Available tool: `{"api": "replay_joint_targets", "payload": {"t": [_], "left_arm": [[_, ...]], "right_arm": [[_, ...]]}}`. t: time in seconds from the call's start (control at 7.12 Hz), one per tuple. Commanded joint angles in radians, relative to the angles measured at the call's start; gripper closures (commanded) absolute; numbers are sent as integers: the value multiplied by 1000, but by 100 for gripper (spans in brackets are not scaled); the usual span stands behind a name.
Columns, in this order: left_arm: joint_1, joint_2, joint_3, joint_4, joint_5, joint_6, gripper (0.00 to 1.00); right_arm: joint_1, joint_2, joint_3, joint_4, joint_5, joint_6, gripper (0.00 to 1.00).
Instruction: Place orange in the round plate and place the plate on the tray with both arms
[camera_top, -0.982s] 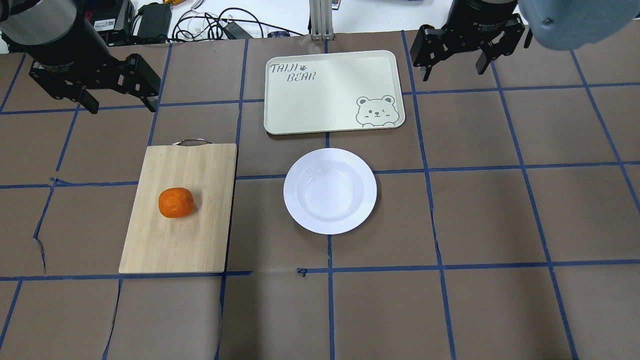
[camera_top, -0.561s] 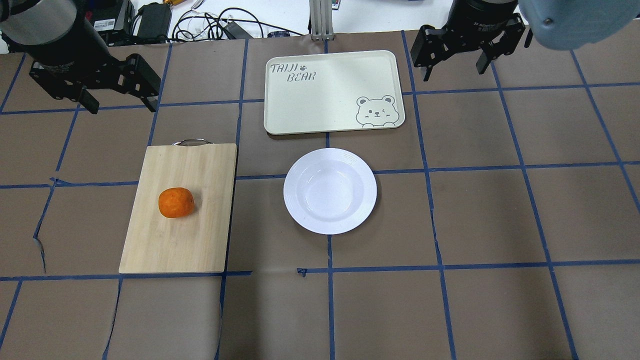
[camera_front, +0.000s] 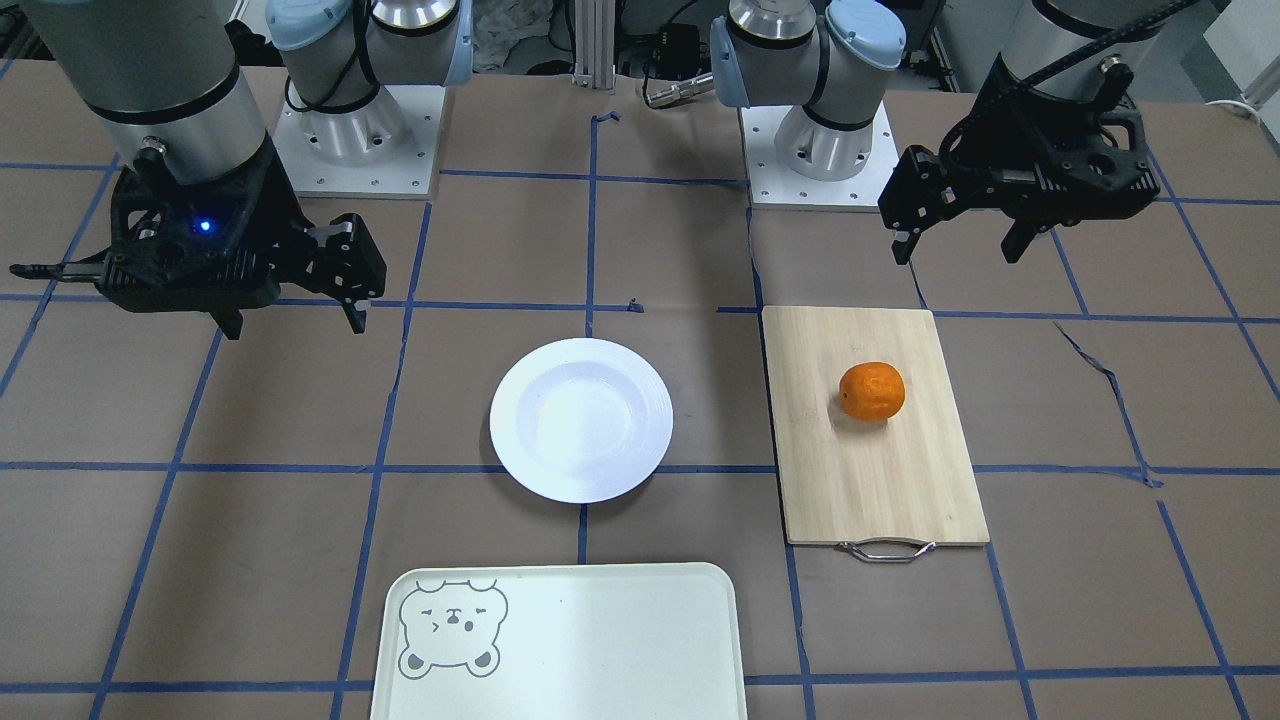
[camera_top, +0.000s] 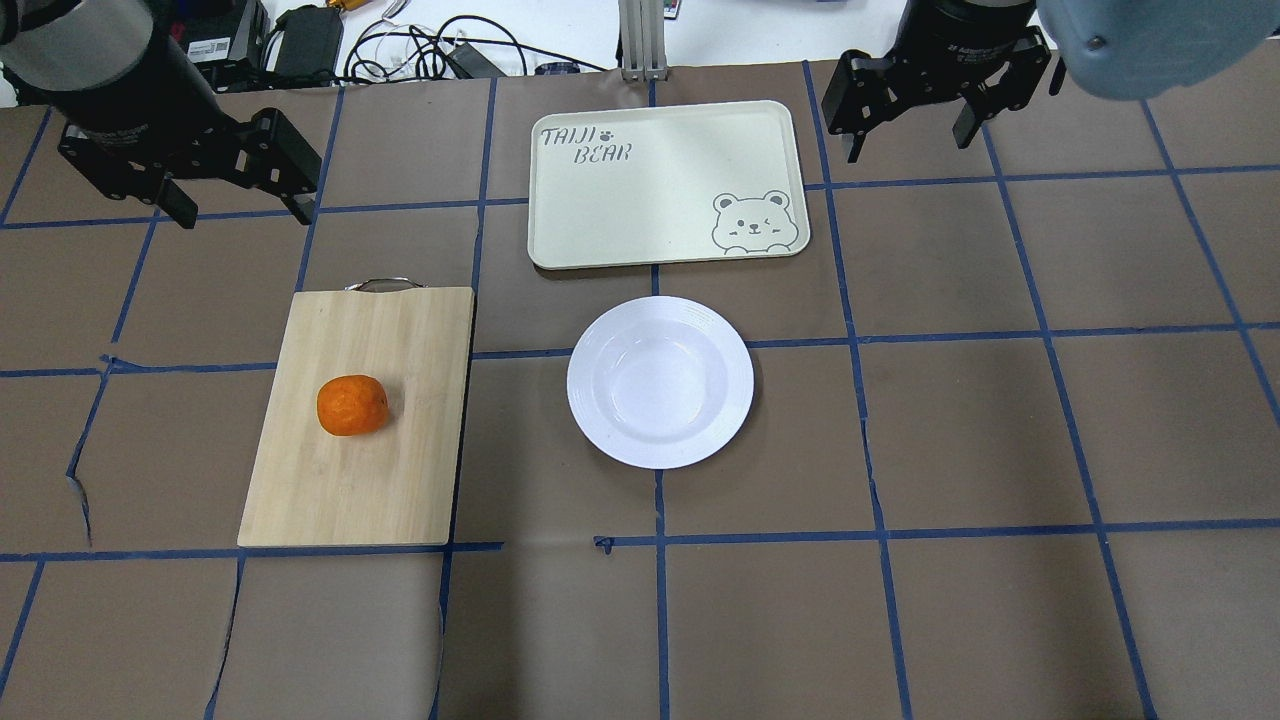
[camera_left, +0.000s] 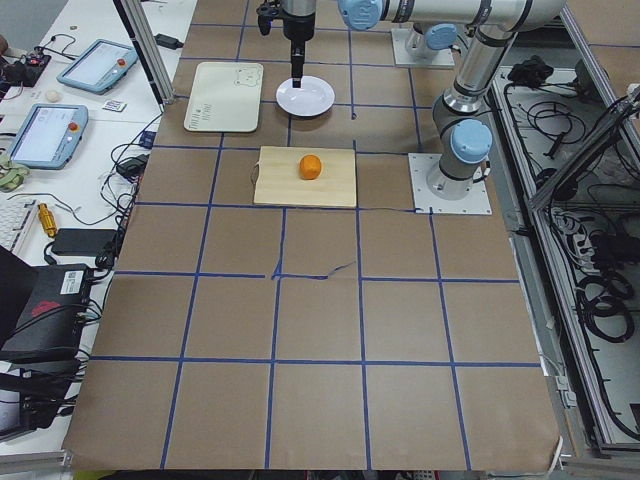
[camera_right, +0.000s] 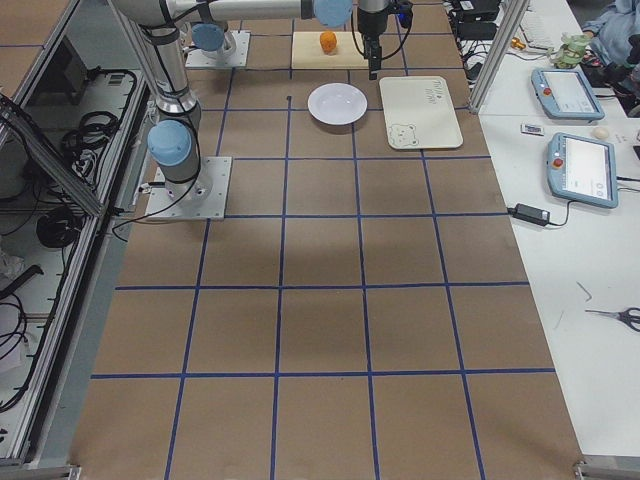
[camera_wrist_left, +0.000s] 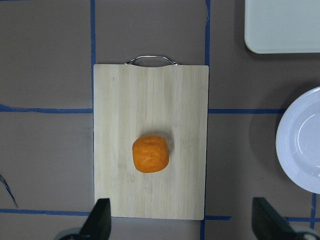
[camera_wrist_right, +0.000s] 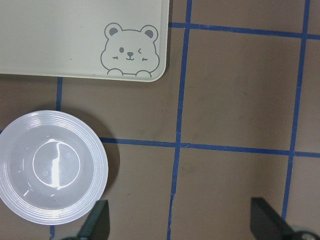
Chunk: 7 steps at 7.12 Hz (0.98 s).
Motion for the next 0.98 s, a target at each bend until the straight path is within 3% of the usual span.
{"api": "replay_joint_targets", "payload": {"t": [0.0, 0.84], "left_arm": [[0, -15, -1, 0, -3, -9, 0], [5, -15, 1, -21, 9, -6, 0]], "right_arm": [[0, 0, 0, -1, 0, 1, 0], [0, 0, 2, 0, 0, 1, 0]]}}
